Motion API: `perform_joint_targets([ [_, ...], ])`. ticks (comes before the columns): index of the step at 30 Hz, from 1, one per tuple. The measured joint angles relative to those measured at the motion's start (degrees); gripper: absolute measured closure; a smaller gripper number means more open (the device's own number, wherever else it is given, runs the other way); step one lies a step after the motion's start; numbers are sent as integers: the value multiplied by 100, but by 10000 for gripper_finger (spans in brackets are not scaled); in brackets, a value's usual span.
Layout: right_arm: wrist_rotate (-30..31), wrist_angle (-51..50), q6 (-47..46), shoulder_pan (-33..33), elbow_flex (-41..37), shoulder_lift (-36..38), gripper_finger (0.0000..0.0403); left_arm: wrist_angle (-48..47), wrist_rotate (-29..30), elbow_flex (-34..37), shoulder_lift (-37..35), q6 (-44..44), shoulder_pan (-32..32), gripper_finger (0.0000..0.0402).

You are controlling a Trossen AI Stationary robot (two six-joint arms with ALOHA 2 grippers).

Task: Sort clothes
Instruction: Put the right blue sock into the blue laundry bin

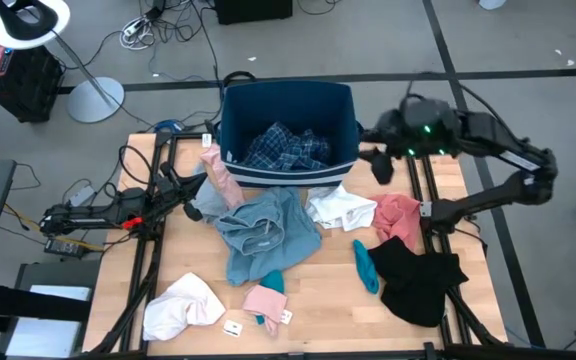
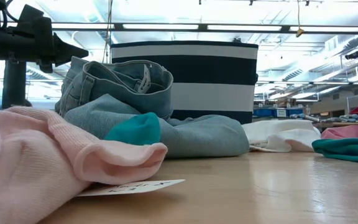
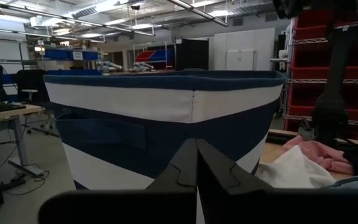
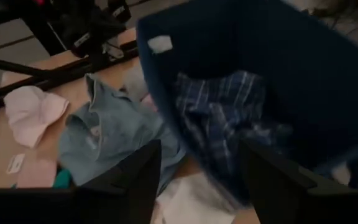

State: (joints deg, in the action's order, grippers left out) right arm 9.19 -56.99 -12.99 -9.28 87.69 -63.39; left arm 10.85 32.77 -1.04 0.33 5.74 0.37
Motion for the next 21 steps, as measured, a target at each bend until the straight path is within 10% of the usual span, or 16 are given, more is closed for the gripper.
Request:
perform_joint_targets([
  [9, 578, -42, -1722, 1460, -1713, 1141, 191, 0, 0, 0, 1, 1, 1, 397],
  [21, 647, -175, -3851, 2891, -3138, 580, 191, 0, 0, -2, 0, 0, 1, 397],
])
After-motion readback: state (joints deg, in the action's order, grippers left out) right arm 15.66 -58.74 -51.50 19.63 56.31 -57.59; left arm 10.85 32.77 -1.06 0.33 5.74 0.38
